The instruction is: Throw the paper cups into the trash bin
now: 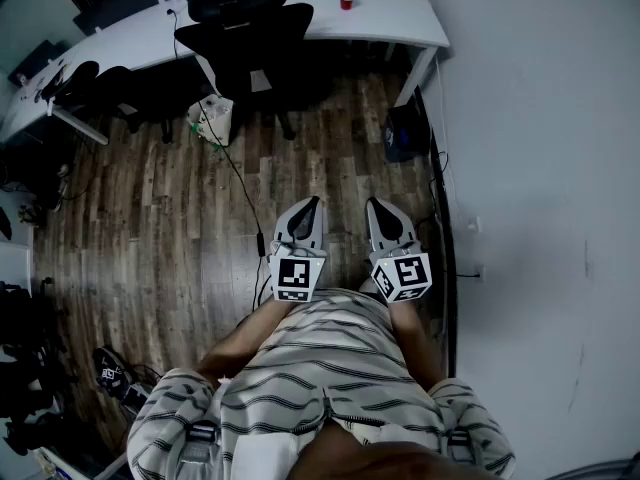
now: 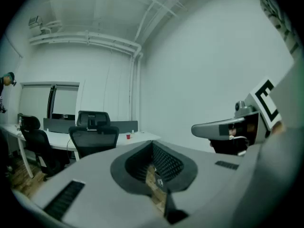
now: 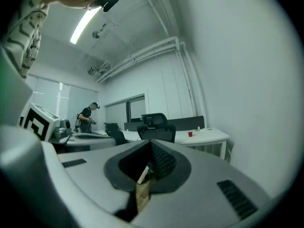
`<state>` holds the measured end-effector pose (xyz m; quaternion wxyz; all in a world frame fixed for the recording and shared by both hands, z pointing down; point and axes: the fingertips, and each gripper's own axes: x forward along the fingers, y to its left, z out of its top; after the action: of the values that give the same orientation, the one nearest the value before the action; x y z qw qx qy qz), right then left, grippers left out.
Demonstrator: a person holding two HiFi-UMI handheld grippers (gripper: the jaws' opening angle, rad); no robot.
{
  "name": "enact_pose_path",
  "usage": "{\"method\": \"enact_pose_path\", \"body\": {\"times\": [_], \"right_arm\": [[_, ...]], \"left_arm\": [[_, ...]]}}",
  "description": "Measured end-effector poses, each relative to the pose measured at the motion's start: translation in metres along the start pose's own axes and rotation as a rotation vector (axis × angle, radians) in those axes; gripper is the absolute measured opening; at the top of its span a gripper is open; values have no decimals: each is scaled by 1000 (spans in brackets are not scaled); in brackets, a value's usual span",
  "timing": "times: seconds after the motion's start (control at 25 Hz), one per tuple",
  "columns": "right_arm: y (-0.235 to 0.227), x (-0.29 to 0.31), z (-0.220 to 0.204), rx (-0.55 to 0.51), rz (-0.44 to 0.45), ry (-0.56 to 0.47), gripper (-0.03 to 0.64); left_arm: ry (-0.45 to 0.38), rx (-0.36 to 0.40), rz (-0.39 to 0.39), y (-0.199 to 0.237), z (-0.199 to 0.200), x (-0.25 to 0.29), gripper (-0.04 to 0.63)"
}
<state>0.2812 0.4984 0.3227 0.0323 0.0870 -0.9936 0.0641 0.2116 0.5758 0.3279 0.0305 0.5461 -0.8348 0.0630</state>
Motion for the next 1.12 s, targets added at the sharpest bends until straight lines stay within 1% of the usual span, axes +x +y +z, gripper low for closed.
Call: {"method": "enact_pose_path", "body": {"times": [0.36,0.56,0.72,0.92,1.12], "right_arm": [[-51,-18,3,8,37,-7,9],[-79,-29,5,25,83,-18,9],[-101,-39,4,17,127,-17,9],[-129,-53,-3,28,152,2,9],[-151,-54,-16,44,157,24,9]], "left_arm": [[9,10,39,-47,4,25,23],[7,1,68,-75,6,40,23],[9,-3,100,-99,7,52,23],[51,-22,144,-125,0,61,23],[84,-13,165,-137,-9,69,23]]}}
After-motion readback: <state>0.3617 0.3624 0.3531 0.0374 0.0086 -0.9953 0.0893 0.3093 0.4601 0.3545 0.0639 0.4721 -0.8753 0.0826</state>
